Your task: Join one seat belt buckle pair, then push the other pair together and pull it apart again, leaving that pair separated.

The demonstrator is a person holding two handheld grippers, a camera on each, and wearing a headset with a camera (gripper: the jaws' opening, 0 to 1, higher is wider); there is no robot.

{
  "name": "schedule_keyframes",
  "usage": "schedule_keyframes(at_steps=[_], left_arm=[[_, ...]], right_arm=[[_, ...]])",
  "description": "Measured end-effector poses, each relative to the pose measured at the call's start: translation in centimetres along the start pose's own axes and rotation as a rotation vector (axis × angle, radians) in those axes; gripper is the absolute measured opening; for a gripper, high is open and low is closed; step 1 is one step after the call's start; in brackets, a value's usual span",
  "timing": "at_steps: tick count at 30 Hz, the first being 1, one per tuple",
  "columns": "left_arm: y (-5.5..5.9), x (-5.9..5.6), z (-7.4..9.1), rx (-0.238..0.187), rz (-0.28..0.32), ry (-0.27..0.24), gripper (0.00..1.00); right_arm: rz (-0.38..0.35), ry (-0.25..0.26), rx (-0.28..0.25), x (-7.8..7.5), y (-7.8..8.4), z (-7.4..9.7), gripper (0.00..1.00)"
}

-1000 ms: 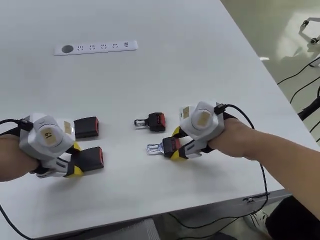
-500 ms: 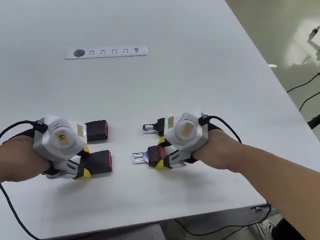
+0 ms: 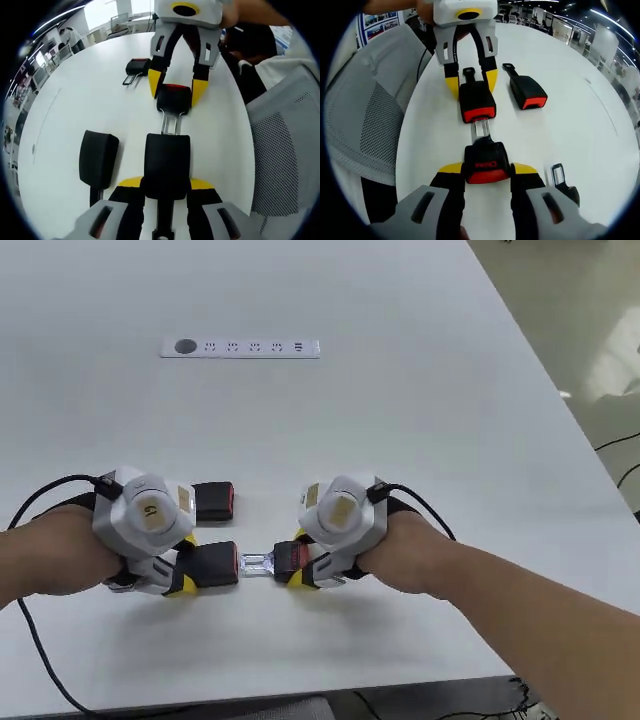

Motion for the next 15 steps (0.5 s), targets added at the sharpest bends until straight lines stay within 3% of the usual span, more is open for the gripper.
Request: schedule_keyframes(at_steps=[9,15], left_arm=[[-0.14,0.11,0.14,0.023,-0.018,0.001,0.33],[-0.17,-0.01,0.08,-0.002,-0.054,0.019,0.32]], right_arm=[[0.028,-0.002,0.026,0.0,-0.52,-0.25,0.33],[0.028,-0.007,0.005,-0.01,-0.9,-0.7,0.33]])
Point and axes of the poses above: the centre of the closed fingertips' face, and the gripper's own axes: z roughly backward along the fingers, x roughly to its left, y roughly out of its underside, the point moved 7 cm from there along z, roughly backward along the fingers, and after that the axes turned 10 degrees about -y, right-handed, at the moved point
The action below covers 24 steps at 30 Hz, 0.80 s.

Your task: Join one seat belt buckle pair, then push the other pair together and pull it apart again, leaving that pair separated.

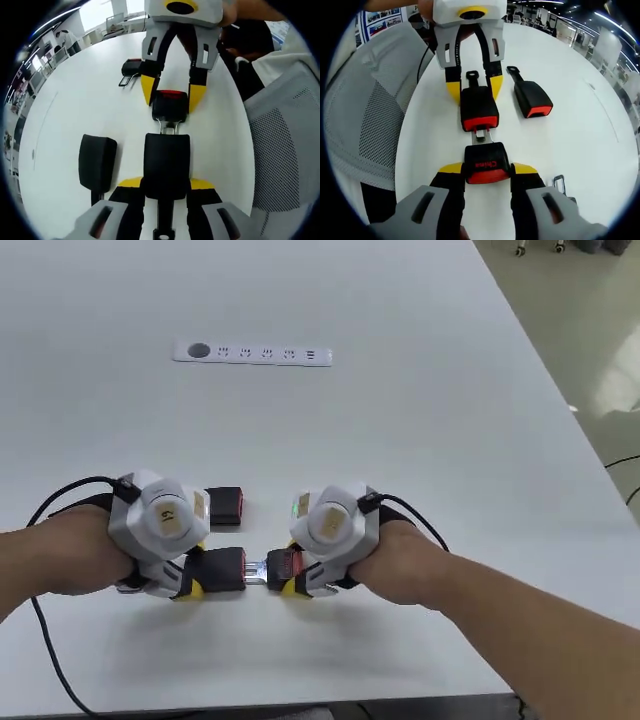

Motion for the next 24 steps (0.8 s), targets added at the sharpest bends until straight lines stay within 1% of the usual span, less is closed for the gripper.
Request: schedule_keyframes(at_steps=[1,6,9,13,15,17,22,23,24], left_arm=[[-0.04,-0.03,0.04,0.0,0.001,0.002,0.32],[-0.15,0.06,0.03,-0.002,-0.025,0.013,0.32],[-0.56,-0.01,0.12,0.012,-0.039,0.02,0.32],[-0.79,0.02,0.04,0.036,-0.068,0.028,0.31],[-0.79,0.03,0.02,0.04,-0.079,0.027,0.31],[-0.72,0.07,0.04,0.036,-0.076,0.028,0.31],[-0.75,0.06,0.18,0.017,-0.074,0.033,0.31],[-0.83,0.0,0.22,0.014,-0.079,0.035,0.31],[-0.87,0.0,0.22,0.012,-0.086,0.038,0.31]], right_arm=[[-0.012,-0.005,-0.008,-0.03,-0.03,-0.13,0.33],[-0.025,-0.007,-0.027,-0.03,0.11,-0.19,0.33],[-0.025,-0.004,-0.03,-0.21,0.13,-0.38,0.32],[-0.026,0.003,-0.033,-0.08,-0.05,-0.54,0.32],[-0.034,0.003,-0.045,0.14,-0.22,-0.57,0.32],[-0.034,0.002,-0.057,0.19,-0.34,-0.56,0.32],[-0.024,-0.007,-0.065,-0.01,-0.3,-0.71,0.31],[-0.031,-0.016,-0.087,-0.01,-0.5,-0.87,0.31],[-0.04,-0.018,-0.089,0.04,-0.55,-1.08,0.31]])
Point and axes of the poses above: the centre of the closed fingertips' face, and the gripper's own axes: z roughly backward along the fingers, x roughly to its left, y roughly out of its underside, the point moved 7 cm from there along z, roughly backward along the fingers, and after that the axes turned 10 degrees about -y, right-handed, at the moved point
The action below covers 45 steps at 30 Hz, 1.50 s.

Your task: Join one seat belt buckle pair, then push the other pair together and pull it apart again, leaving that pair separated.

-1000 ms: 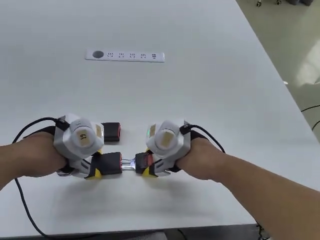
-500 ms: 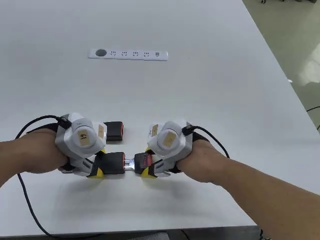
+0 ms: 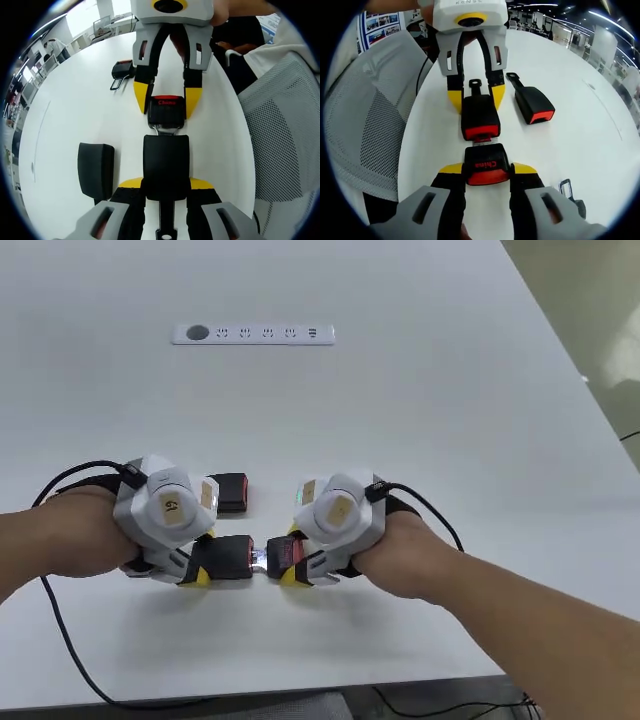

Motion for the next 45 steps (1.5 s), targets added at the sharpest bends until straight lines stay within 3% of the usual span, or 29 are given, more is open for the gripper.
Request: schedule_keyframes(at_steps=[12,18,23,29,45], left_arm=[[0.0,0.0,-0.2,-0.022,-0.003,0.004,0.31],[0.1,0.2,-0.5,-0.006,-0.017,0.005,0.31],[0.9,0.5,-0.6,-0.045,0.032,0.009,0.31],[1.0,0.1,-0.4,-0.071,0.057,-0.015,0.3],[0.5,-0.2,0.1,-0.061,0.054,-0.011,0.3]], right_arm=[[0.012,0.005,-0.016,0.2,-0.3,0.2,0.31],[0.004,0.009,-0.019,0.2,-0.5,0.4,0.31],[0.034,0.02,0.004,0.4,-0.5,0.5,0.31],[0.054,0.025,0.018,0.4,-0.4,0.6,0.3],[0.05,0.02,0.002,0.3,-0.3,0.3,0.31]])
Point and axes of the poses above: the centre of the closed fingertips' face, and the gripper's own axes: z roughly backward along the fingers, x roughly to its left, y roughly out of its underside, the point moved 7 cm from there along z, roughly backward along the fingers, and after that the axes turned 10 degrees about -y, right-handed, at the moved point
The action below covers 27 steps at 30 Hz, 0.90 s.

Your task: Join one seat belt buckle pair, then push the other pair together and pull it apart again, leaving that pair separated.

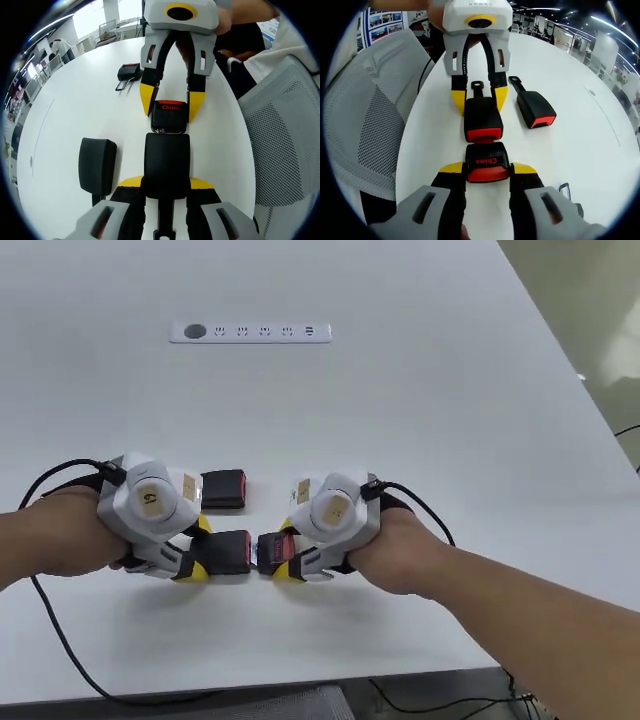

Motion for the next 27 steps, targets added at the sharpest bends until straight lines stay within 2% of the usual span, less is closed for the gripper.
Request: schedule_keyframes(at_steps=[6,11,15,20,24,27], left_arm=[[-0.3,-0.1,0.0,0.025,-0.004,-0.007,0.31],[-0.3,-0.1,0.1,0.029,-0.004,-0.007,0.32],[-0.3,-0.1,0.2,0.033,0.038,-0.015,0.33],[0.0,0.1,0.1,0.049,0.075,-0.031,0.34],[-0.4,0.5,1.0,0.015,0.116,-0.048,0.36],[-1.0,0.7,2.0,-0.024,0.154,-0.046,0.36]], right_arm=[[0.01,0.0,0.012,0.0,-0.1,0.1,0.32],[0.008,0.003,0.012,0.1,0.0,0.0,0.33],[0.018,-0.015,0.012,0.0,0.0,0.1,0.33],[0.021,-0.004,0.013,0.3,-0.2,-0.1,0.36],[0.026,-0.005,0.003,0.5,-0.7,0.6,0.34],[0.042,-0.004,-0.003,0.6,-1.1,1.5,0.33]])
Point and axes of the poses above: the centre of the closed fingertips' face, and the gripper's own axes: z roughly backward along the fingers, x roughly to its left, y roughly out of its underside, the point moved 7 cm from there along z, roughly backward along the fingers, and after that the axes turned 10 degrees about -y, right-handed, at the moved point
